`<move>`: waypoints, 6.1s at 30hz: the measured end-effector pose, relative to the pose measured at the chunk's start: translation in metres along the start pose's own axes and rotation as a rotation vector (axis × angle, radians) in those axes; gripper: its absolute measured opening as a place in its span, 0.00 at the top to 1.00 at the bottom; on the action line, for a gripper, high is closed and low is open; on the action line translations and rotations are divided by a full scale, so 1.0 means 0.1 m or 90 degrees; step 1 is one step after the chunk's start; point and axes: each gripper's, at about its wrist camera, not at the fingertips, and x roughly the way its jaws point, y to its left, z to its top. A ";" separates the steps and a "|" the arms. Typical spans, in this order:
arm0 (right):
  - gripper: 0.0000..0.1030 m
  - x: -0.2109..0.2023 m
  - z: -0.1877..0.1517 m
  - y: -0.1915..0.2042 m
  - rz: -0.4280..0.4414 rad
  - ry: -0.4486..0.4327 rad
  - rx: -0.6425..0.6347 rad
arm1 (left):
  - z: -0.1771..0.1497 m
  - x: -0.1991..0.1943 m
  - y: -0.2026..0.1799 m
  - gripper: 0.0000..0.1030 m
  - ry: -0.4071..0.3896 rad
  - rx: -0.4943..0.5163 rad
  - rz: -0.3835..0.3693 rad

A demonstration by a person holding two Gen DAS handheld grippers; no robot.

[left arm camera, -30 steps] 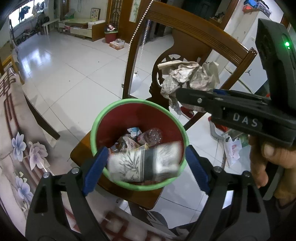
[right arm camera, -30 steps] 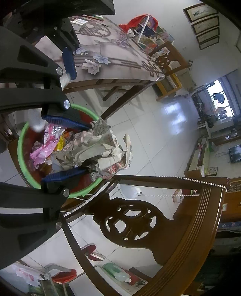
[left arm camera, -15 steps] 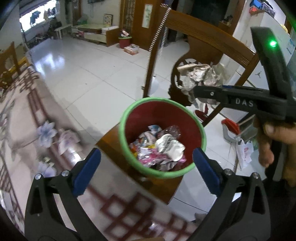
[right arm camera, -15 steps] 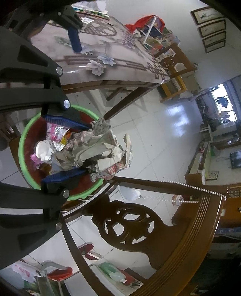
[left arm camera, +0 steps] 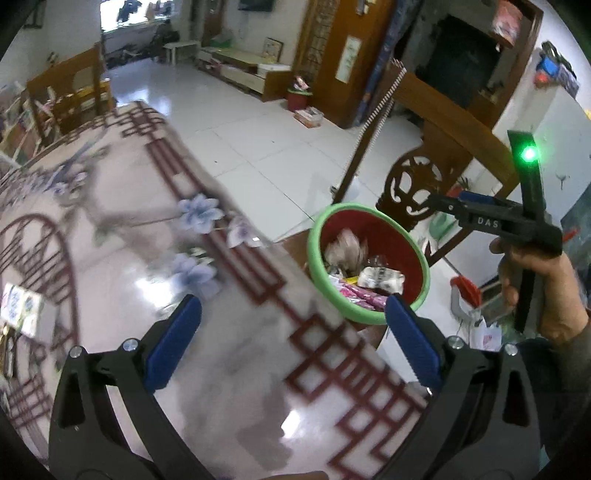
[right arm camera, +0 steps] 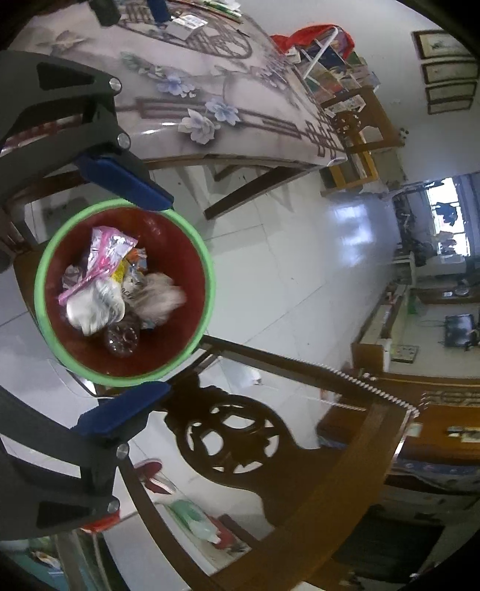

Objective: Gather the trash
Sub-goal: 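Move both open tools back over the table, then grasp the white milk carton with the right tool while the left tool grasps the gold cigarette pack, then carry the milk carton and cigarette pack over the red bin and open both tools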

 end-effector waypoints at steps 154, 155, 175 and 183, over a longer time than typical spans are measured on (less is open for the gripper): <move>0.50 0.06 -0.47 4.52 0.296 0.041 -0.426 | -1.33 -1.30 2.88 0.50 -0.009 -0.228 0.212; 0.50 -0.01 -0.47 4.47 0.295 0.036 -0.422 | -1.34 -1.35 2.81 0.50 -0.014 -0.222 0.213; 0.50 -0.66 -0.47 3.41 0.252 -0.024 -0.339 | -1.10 -1.58 1.89 0.50 -0.043 -0.144 0.172; 0.50 -0.70 -0.35 2.91 0.227 -0.038 -0.292 | -0.81 -1.32 1.52 0.50 -0.035 -0.107 0.141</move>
